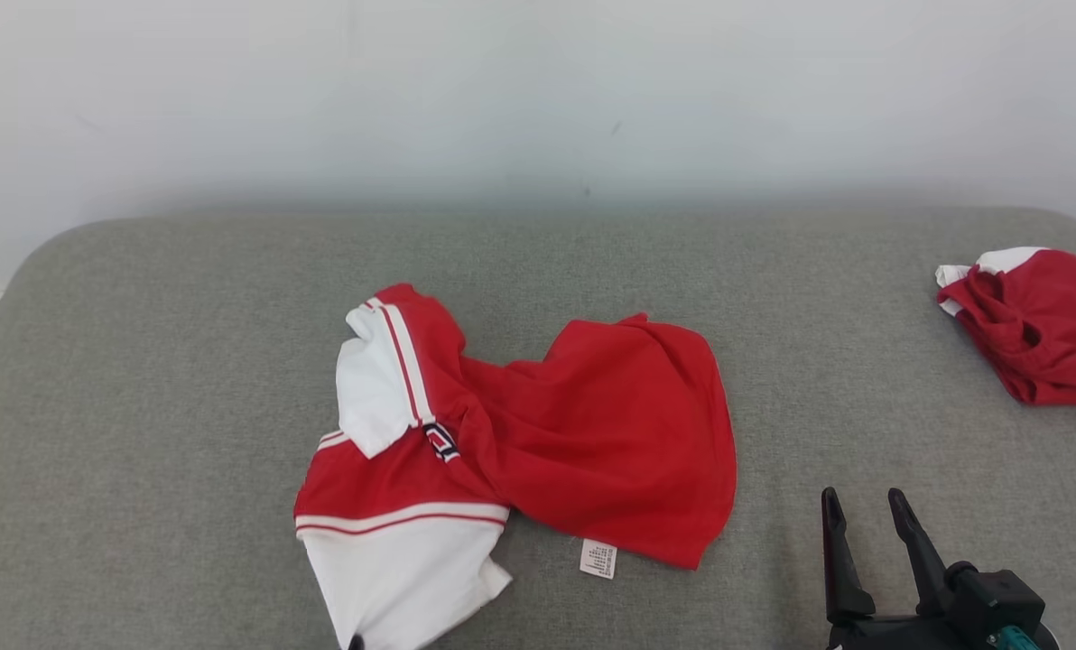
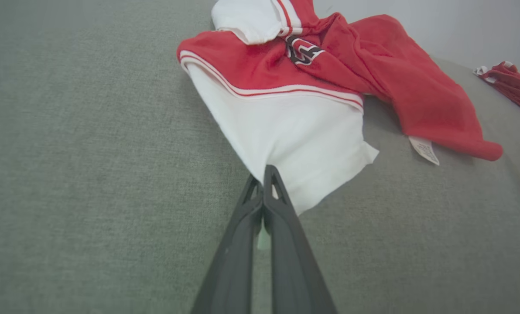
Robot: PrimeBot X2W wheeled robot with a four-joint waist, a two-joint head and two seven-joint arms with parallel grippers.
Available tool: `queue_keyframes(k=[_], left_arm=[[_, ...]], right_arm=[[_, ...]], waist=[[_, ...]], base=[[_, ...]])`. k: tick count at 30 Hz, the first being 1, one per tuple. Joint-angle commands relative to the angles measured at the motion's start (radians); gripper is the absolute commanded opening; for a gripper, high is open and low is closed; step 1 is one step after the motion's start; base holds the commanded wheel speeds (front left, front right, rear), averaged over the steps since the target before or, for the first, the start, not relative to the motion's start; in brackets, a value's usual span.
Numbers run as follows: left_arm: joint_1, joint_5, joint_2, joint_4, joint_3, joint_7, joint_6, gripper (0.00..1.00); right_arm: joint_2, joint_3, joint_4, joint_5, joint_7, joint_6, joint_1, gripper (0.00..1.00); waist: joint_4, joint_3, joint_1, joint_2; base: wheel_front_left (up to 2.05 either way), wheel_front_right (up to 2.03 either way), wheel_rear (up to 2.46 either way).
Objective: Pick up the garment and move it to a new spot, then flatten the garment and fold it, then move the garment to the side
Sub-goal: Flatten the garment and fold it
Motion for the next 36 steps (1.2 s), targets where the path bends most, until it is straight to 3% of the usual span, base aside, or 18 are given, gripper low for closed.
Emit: queue_keyframes(k=[1,4,5,6,14,21,29,36], left_arm=[[0.038,-0.009,0.009,-0.02,0.005,0.007,0.014,0.0],[0.056,-0.007,0.013,-0.041,0.008,0.005,0.031,0.0],[0.057,0.002,0.016,-0.047,0.007,0.0,0.034,0.55],[0.056,0.006,0.014,-0.056,0.01,-0.009,0.04,1.0],[0.026,0.068,0.019,-0.149,0.066,-0.055,0.071,1.0],[0.016,0.192,0.026,-0.289,0.188,-0.057,0.091,1.0],[0.062,0.267,0.027,-0.314,0.321,-0.057,0.029,1.0],[0.088,0.286,-0.031,-0.274,0.433,-0.057,-0.045,1.0]], right_arm=[[0.002,0.001,0.0,-0.001,-0.001,-0.003,0.011,1.0],[-0.002,0.0,0.003,-0.001,-0.001,-0.003,0.014,1.0],[-0.004,0.0,0.004,-0.001,-0.001,-0.003,0.015,1.0],[-0.006,0.002,0.005,-0.001,-0.001,-0.003,0.016,1.0],[-0.016,0.003,0.008,0.005,-0.001,-0.003,0.019,1.0],[-0.016,0.003,0.006,0.004,-0.001,-0.003,0.026,1.0],[-0.015,0.027,0.023,0.012,-0.001,-0.003,0.023,1.0],[-0.024,0.093,0.095,0.045,0.031,-0.003,0.006,1.0]], waist=[[0.007,-0.007,0.0001,0.0],[0.008,-0.01,0.0001,0.0],[0.008,-0.012,0.0001,0.0],[0.007,-0.014,0.0001,0.0],[0.004,-0.028,0.0001,0.0],[-0.002,-0.043,0.0001,0.0],[-0.01,-0.051,0.0001,0.0],[0.006,-0.053,0.0001,0.0]], base=[[0.0,0.0,0.0],[0.0,0.0,0.0],[0.0,0.0,0.0],[0.0,0.0,0.0],[0.0,0.0,0.0],[0.0,0.0,0.0],[0.0,0.0,0.0],[0.0,0.0,0.0]])
